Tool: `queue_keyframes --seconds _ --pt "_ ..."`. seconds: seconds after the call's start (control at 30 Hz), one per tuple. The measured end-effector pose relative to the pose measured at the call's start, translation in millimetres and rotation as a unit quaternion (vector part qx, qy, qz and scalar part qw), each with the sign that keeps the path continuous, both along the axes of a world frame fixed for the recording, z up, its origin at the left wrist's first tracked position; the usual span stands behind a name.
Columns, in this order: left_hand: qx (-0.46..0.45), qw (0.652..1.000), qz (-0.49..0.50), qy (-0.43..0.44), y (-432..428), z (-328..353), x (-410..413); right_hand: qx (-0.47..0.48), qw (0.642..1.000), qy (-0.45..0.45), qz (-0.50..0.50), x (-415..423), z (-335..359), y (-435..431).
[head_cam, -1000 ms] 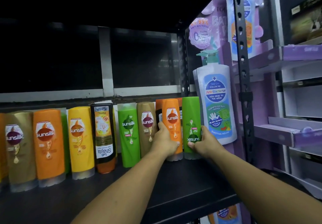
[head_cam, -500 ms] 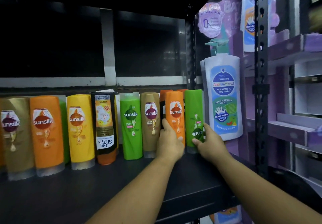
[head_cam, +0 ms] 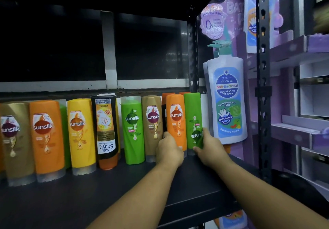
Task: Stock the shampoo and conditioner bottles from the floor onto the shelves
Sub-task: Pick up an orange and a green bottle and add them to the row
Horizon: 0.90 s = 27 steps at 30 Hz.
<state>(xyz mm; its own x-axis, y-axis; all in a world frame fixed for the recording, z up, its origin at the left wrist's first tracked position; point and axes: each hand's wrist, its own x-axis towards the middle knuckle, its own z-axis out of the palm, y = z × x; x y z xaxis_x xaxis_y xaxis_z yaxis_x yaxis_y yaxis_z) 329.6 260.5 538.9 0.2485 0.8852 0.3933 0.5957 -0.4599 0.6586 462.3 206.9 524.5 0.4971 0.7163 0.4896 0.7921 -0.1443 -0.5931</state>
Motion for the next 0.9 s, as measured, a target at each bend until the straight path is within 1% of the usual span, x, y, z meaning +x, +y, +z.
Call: queue_keyframes --seconds 0.2,0.47,0.7,0.9 --pt "0.01 1.0 0.019 0.006 1 1 -3 -0.005 1.0 -0.019 -0.002 2 -2 3" --pt "0.031 0.997 0.044 0.054 0 3 -7 -0.015 0.999 -0.03 -0.01 6 -3 7" --pt "0.045 0.995 0.049 0.069 1 1 -10 -0.021 0.999 -0.023 -0.014 7 -3 9" --pt "0.078 0.991 0.073 0.076 2 4 -15 -0.034 0.996 -0.063 -0.06 5 -2 8"
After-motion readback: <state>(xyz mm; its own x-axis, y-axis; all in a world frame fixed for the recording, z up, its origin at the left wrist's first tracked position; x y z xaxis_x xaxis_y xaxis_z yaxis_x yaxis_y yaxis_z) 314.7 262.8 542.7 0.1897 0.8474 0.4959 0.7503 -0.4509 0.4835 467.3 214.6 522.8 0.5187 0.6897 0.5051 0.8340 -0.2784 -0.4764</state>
